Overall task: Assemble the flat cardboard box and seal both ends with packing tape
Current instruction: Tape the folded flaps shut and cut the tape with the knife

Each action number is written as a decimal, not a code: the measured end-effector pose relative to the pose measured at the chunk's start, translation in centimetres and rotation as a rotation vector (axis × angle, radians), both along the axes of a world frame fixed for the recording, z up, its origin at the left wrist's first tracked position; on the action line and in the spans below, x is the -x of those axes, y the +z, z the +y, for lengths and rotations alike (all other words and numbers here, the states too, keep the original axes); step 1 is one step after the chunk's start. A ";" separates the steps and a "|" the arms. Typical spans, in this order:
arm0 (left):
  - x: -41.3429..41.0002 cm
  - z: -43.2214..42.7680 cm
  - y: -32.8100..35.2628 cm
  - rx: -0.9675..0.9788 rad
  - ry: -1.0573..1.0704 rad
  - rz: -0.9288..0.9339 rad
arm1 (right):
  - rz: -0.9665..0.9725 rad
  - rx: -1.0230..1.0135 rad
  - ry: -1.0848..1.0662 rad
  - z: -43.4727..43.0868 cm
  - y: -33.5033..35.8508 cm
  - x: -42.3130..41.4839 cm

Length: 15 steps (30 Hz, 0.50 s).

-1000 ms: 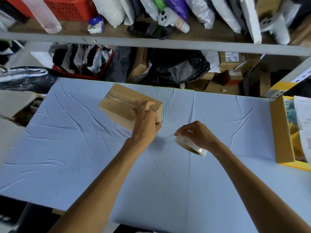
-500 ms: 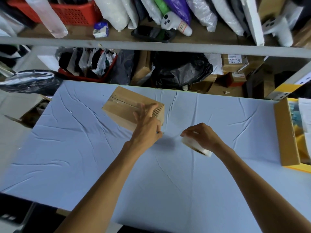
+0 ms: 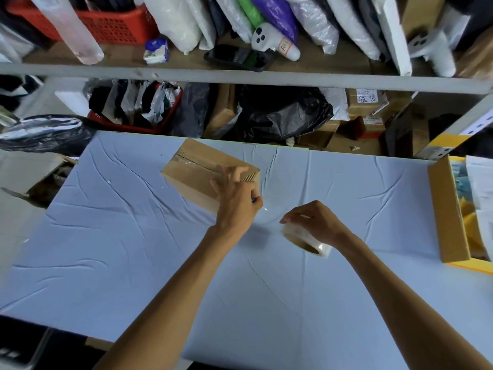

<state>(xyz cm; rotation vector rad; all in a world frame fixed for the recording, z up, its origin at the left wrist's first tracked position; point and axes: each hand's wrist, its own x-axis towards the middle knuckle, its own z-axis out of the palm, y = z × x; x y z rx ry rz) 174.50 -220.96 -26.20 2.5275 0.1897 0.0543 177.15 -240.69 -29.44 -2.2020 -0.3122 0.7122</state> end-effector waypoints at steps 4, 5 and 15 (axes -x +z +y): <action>-0.1 -0.2 0.3 -0.068 -0.047 0.094 | -0.047 0.025 0.027 0.1 -0.3 -0.4; -0.2 -0.1 0.4 -0.088 -0.058 0.123 | -0.055 0.025 0.037 0.3 -0.3 -0.5; -1.3 0.0 2.0 -0.159 -0.138 0.333 | -0.028 0.026 0.042 1.0 -0.1 -0.6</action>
